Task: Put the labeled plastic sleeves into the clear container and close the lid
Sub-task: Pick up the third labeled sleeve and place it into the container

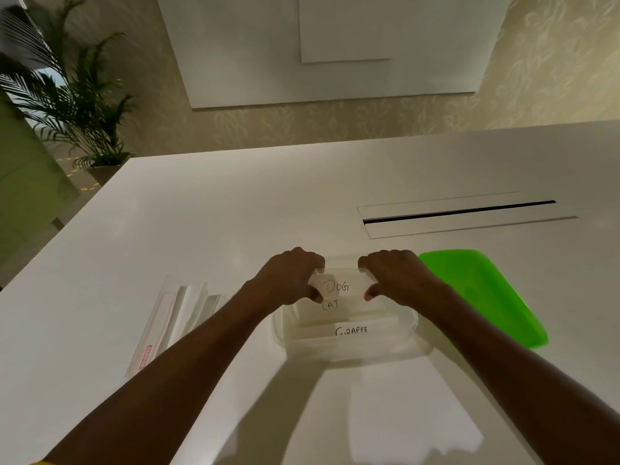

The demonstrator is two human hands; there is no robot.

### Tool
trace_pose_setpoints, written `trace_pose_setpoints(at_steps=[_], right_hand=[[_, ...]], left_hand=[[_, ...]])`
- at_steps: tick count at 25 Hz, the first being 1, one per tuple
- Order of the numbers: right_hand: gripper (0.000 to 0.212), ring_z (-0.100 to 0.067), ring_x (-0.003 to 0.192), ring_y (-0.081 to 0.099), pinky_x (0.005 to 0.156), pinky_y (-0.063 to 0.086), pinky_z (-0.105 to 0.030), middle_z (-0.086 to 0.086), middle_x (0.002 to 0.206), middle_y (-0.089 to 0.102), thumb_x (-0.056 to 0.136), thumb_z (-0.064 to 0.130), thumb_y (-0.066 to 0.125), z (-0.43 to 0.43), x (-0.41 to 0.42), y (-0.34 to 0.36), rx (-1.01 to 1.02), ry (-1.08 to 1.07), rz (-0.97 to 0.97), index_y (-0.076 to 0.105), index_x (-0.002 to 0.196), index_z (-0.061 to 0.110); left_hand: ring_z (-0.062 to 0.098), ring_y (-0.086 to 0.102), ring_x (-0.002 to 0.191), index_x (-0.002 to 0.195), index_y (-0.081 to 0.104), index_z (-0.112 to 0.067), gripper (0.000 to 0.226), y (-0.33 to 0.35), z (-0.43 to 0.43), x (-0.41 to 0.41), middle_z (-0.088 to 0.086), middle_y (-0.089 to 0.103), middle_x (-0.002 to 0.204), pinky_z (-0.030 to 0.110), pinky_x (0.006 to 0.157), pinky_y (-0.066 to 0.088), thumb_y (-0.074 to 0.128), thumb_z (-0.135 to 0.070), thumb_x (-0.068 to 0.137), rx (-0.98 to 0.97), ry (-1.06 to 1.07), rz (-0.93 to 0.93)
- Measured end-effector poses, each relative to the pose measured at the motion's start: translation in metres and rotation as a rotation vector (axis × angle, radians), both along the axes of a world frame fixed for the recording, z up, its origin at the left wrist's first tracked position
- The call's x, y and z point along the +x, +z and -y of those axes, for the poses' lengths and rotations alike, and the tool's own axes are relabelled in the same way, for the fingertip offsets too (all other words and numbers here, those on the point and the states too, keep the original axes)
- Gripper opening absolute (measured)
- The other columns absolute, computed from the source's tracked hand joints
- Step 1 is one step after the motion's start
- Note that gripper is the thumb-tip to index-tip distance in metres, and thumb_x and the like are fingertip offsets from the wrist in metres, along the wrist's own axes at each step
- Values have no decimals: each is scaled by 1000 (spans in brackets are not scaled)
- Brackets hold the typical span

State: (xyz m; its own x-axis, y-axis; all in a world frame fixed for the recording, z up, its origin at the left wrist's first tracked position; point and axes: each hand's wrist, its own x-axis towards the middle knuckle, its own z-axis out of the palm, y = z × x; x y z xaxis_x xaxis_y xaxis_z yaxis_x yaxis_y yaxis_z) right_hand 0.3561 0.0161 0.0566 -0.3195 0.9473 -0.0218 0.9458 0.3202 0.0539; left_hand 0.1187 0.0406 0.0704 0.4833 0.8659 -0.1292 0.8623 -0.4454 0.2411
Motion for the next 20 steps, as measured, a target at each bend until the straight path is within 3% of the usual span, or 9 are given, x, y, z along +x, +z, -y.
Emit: trace_pose_setpoints(at_steps=[4,10,15,20], right_hand=[[54,-23,106,67,82,46,-32,1,117,71,83,44,79,-2,-3,-10,17,26,39,60,127,20],[47,-24,102,68,91,50,-35,1,111,73,84,45,78,-5,-7,-21,-6,24,97,62,121,20],[47,-24,106,67,85,39,-28,2,116,73,89,35,75,-3,-8,-28,21,34,101,60,132,22],[48,-27,105,67,90,44,-32,-1,118,72,88,36,76,-3,-9,-29,11,28,115,60,131,21]], left_hand=[[28,67,103,126,64,-21,58,-14,3,5,4,68,115,35,82,48,85,-46,78,58,6,-83],[31,67,99,122,63,-17,51,-37,4,5,8,70,111,34,72,42,83,-41,82,81,-7,-147],[32,65,112,137,59,-19,53,-49,0,3,5,63,126,37,85,49,78,-30,89,69,-34,-149],[32,63,118,139,58,-18,54,-52,-1,3,6,62,132,41,94,52,77,-30,91,70,-32,-166]])
